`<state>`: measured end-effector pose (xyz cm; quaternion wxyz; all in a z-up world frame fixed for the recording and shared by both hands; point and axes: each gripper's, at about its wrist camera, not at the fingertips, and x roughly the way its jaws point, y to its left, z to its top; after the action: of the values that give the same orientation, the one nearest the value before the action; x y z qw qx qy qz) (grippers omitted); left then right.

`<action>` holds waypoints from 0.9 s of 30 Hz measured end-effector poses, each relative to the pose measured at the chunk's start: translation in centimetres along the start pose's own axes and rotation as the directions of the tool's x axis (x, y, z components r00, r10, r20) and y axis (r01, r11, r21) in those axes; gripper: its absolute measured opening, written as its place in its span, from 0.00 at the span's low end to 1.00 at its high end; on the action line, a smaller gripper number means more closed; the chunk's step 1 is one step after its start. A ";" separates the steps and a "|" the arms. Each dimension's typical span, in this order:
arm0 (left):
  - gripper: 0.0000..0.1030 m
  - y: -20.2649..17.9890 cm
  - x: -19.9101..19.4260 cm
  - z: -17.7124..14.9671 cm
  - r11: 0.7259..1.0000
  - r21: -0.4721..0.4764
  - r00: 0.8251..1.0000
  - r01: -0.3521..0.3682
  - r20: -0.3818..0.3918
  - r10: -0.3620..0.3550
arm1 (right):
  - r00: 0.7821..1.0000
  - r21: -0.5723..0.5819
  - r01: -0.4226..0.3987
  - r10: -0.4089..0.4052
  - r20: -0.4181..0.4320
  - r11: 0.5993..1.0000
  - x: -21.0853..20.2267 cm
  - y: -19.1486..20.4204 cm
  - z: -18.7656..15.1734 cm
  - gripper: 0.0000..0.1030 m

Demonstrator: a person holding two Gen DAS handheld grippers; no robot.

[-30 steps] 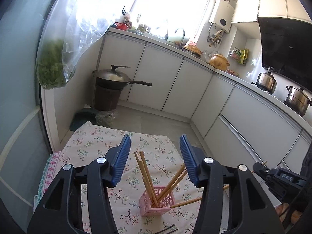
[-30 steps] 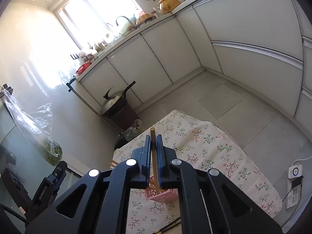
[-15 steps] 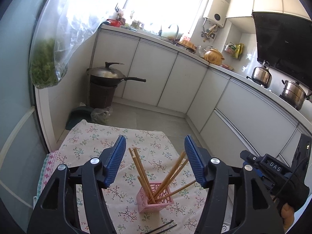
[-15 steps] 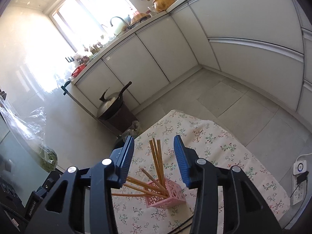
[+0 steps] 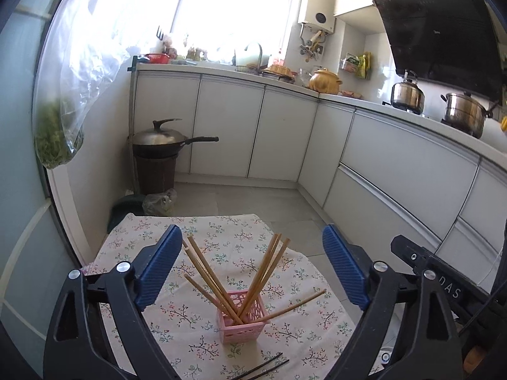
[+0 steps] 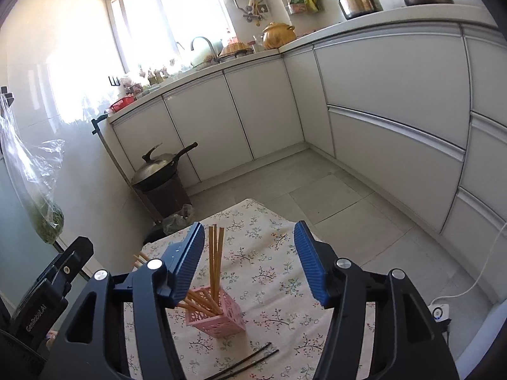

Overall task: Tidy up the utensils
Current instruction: 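Move both open tools back toward the black chopsticks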

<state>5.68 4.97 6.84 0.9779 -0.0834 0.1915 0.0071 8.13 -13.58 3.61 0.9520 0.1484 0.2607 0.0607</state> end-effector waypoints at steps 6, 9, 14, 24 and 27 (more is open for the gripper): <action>0.89 -1.0 -0.4 -0.8 0.999 0.038 1.000 -0.014 0.012 0.013 | 0.999 -0.024 0.048 -0.048 0.000 0.999 -0.9 -0.9 -0.7 0.69; 0.91 -1.2 -0.4 -1.3 0.999 0.047 1.000 -0.016 0.009 0.016 | 0.997 -0.023 0.072 -0.072 -0.009 0.997 -1.1 -1.4 -1.1 0.73; 0.93 -1.2 -0.4 -1.9 0.998 0.063 1.000 -0.017 -0.010 0.018 | 0.993 0.007 0.117 -0.117 -0.014 0.993 -1.7 -2.8 -1.9 0.83; 0.93 -1.6 0.5 -4.2 0.993 0.115 0.994 -0.010 -0.104 0.022 | 0.984 0.043 0.153 -0.149 -0.095 0.987 -2.2 -5.6 -4.5 0.91; 0.93 -1.5 1.3 -5.2 0.992 0.127 0.984 0.014 -0.176 0.008 | 0.977 0.059 0.160 -0.150 -0.153 0.985 -2.0 -6.7 -6.0 0.91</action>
<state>5.02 2.57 1.81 0.9605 -0.0213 0.2772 -0.0140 3.57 -18.85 -2.46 0.9260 0.1563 0.3434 -0.0121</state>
